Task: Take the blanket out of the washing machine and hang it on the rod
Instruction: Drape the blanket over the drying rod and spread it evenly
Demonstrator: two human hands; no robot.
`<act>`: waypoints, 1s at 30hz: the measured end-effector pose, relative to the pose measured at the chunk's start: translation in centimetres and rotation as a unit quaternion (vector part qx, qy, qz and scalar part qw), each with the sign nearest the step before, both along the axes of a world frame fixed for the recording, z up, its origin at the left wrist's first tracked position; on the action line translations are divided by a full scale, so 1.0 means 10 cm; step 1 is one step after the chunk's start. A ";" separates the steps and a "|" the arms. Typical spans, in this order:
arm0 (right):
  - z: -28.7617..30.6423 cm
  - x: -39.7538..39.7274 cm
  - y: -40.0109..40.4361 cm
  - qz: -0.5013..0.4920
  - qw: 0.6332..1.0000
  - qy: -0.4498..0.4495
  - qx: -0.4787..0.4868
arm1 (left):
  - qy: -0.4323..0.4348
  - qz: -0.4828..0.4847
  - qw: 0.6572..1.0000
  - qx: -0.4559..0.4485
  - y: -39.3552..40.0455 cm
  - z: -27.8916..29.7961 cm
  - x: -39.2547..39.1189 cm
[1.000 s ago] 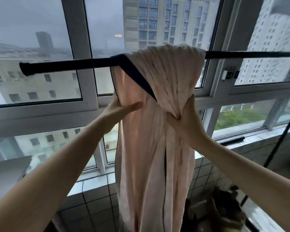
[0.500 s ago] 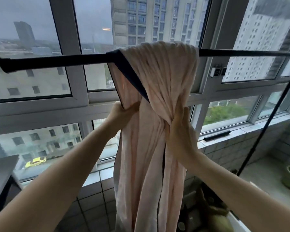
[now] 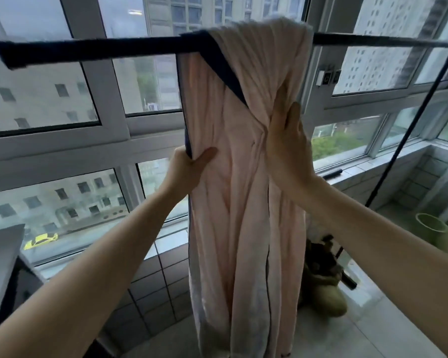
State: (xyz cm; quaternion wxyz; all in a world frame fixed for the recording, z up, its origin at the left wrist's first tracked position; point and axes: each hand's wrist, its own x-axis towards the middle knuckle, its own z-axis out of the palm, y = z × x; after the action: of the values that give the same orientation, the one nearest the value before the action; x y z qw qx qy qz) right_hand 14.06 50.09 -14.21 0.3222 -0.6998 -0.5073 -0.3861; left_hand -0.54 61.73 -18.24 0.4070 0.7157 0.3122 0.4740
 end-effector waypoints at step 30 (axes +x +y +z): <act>-0.41 -0.62 -0.22 -0.092 0.962 0.230 -0.113 | -0.099 -0.129 0.987 0.007 0.33 0.58 -0.12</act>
State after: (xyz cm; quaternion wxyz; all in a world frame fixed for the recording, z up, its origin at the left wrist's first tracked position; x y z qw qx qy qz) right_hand 7.89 47.92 -18.33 0.3127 -0.8450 -0.3934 -0.1827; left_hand -1.70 65.06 -12.47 0.4882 0.7025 0.1727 0.4882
